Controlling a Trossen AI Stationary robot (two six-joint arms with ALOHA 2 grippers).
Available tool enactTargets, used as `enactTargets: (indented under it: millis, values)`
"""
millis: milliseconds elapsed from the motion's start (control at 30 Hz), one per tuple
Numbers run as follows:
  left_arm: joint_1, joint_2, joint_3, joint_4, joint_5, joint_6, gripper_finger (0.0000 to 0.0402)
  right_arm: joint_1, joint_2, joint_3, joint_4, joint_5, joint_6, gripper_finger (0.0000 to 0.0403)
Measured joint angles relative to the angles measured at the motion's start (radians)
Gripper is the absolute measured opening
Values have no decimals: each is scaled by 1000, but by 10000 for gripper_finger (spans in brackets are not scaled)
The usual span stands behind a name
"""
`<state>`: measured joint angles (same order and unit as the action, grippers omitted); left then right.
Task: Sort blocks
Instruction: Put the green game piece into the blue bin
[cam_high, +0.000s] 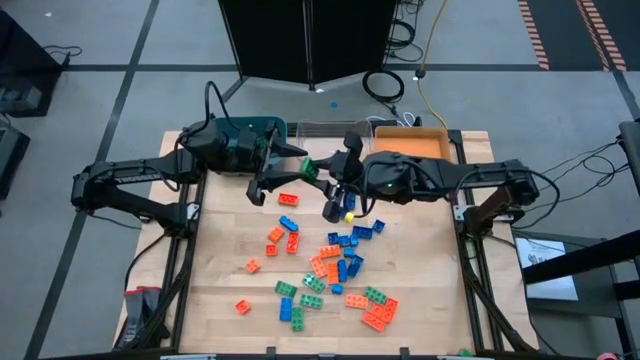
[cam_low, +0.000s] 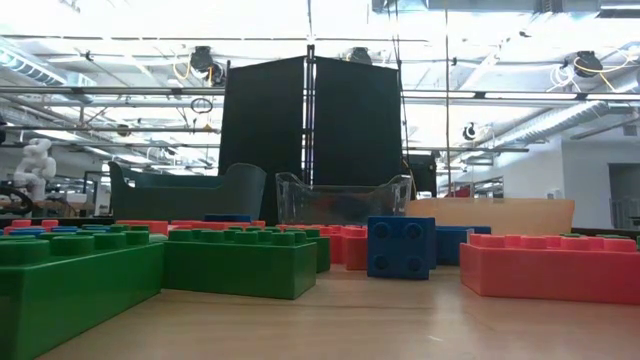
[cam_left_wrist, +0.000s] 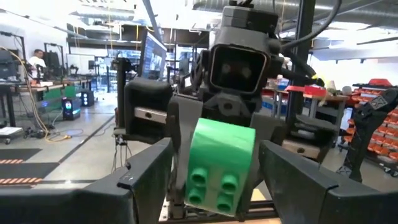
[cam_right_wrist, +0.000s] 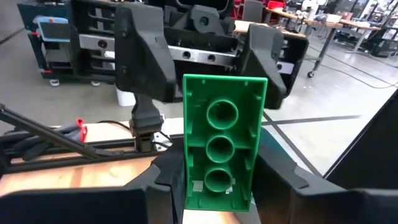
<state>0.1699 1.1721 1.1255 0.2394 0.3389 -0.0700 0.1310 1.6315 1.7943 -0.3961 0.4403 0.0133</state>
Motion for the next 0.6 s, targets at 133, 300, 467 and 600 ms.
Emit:
enactTargets:
  millis: [133,300,467,600]
  values:
    - [0,0,0,-1,0,0,244,0,12,0,7,-2,-2,122]
    - [0,0,0,-10,0,0,244,-1,20,0,29,-2,-14,122]
    - [0,0,0,-35,-1,0,244,-1,19,0,44,-2,-19,122]
    - [0,1,0,-56,-2,0,244,-1,19,0,56,-2,-30,122]
